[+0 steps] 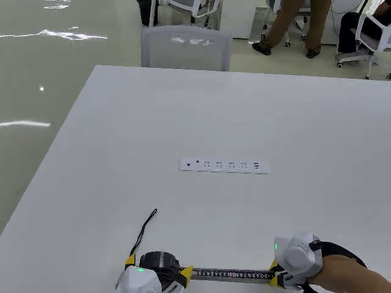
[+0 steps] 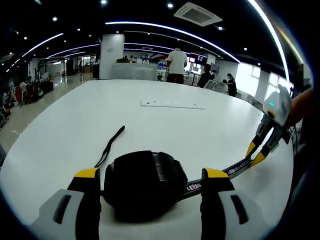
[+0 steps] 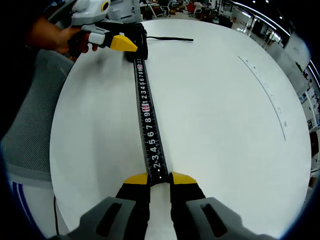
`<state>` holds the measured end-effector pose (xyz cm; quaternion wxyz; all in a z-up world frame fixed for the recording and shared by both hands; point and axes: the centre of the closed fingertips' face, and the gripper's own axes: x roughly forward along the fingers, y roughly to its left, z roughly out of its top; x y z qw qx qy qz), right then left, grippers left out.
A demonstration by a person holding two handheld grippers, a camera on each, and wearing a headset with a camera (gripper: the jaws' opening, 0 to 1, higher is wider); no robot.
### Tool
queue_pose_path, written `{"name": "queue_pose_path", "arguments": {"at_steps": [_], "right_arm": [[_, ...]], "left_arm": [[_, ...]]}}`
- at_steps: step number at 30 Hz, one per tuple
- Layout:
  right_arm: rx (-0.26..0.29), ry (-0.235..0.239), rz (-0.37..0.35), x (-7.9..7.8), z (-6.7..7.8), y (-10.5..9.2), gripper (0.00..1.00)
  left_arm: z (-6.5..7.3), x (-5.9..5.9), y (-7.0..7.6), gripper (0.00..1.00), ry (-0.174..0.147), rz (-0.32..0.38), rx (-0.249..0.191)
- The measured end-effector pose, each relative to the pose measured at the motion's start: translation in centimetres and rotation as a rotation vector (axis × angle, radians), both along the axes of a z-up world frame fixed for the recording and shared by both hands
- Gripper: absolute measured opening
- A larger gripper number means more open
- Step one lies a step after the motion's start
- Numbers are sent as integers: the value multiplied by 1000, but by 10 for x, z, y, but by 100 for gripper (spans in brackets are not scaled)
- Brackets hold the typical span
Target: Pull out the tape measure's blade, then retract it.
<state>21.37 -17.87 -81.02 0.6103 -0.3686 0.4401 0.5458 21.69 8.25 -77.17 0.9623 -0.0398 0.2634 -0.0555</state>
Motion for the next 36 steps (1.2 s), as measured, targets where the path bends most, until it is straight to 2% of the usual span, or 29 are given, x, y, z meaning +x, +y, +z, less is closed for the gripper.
{"name": "queue_pose_path", "arguments": {"at_steps": [2, 4, 5, 6, 8, 9, 11, 12, 13, 14, 20, 24, 32, 34, 36], "right_arm": [[-3, 3, -9, 2, -3, -1, 15], [-2, 7, -28, 1, -1, -1, 14], [1, 10, -44, 1, -2, -1, 14], [0, 9, -43, 1, -2, -1, 14], [-6, 4, -43, -1, -1, -1, 14], [-7, 1, -42, -2, 0, 0, 14], [-6, 1, -50, -2, -1, -1, 14], [-6, 1, -51, -1, -1, -1, 14], [-7, 1, -56, -1, -3, -1, 14], [-9, 0, -57, 0, -3, -1, 14], [-15, -1, -60, -1, -1, -2, 14], [-13, -4, -55, -2, 0, -1, 14], [-11, -10, -61, -4, 1, 1, 14], [-22, -22, -32, -4, 1, 1, 15], [-14, -18, -47, -5, 2, 3, 14]], "left_arm": [[-1, 2, 2, 76, -3, 16, -1], [0, 5, 2, 74, -2, 39, -27], [-1, 6, 2, 75, 7, 63, -67], [-3, 8, 6, 74, 15, 71, -68], [-6, 7, 11, 67, 31, 80, -27], [-6, 8, 8, 68, 29, 75, -38], [-7, 6, 5, 68, 41, 51, 6], [-8, 6, 9, 67, 39, 24, 70], [-12, 3, 7, 67, 55, 6, 66], [-13, 4, 7, 67, 55, 18, 45], [-13, 4, 8, 64, 68, -6, 98], [-13, 2, 8, 63, 79, -10, 101], [-11, 4, 7, 63, 68, -11, 92], [-10, 3, 6, 63, 67, -10, 89], [-9, 3, 6, 63, 67, -10, 82]]}}
